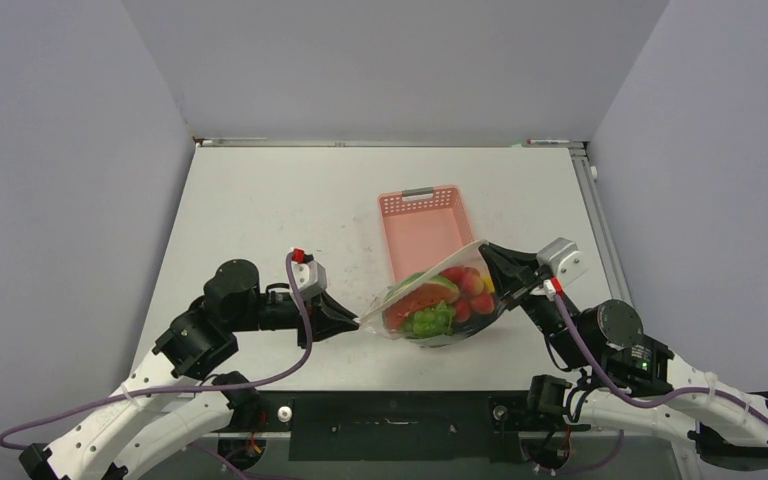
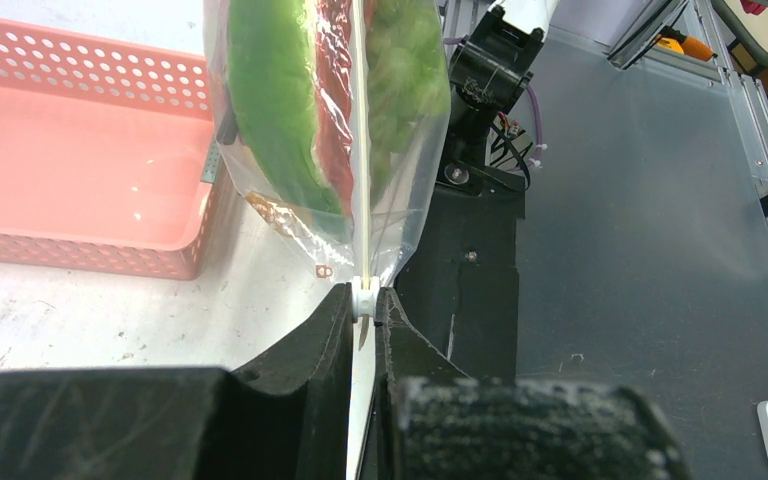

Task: Place the food in the zip-top bag and seal the zipper
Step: Zip the zipper food storage bag at the center of the board, then place the zipper food storage bag at the center of the board.

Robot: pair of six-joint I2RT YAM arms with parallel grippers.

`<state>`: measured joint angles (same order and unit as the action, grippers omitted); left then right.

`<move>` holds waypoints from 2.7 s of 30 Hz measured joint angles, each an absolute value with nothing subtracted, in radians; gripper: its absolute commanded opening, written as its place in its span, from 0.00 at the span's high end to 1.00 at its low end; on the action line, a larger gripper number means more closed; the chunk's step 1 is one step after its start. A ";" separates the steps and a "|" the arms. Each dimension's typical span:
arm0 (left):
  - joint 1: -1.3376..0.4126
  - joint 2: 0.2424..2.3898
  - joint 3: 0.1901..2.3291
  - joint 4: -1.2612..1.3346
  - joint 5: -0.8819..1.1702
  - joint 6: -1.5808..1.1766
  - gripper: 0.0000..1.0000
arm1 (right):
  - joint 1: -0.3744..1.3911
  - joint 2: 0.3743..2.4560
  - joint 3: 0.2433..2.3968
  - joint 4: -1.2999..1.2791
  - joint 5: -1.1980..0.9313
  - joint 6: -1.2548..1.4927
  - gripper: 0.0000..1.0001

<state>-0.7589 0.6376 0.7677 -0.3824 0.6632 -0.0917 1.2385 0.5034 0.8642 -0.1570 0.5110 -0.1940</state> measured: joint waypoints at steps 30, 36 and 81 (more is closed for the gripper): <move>-0.759 0.603 0.833 -0.472 0.550 -0.091 1.00 | 1.237 0.660 0.842 -0.152 0.545 -0.158 0.95; -0.759 0.568 0.850 -0.514 0.508 -0.087 1.00 | 1.237 0.700 0.830 -0.152 0.571 -0.136 0.88; -0.759 0.562 0.955 -0.603 0.604 -0.019 1.00 | 1.214 0.971 0.997 -0.359 -0.221 -0.297 0.05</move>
<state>-0.7589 0.5621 0.9550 -0.6025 0.6041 -0.0189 1.2137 0.9710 0.9966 -0.3592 -0.2214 -0.2974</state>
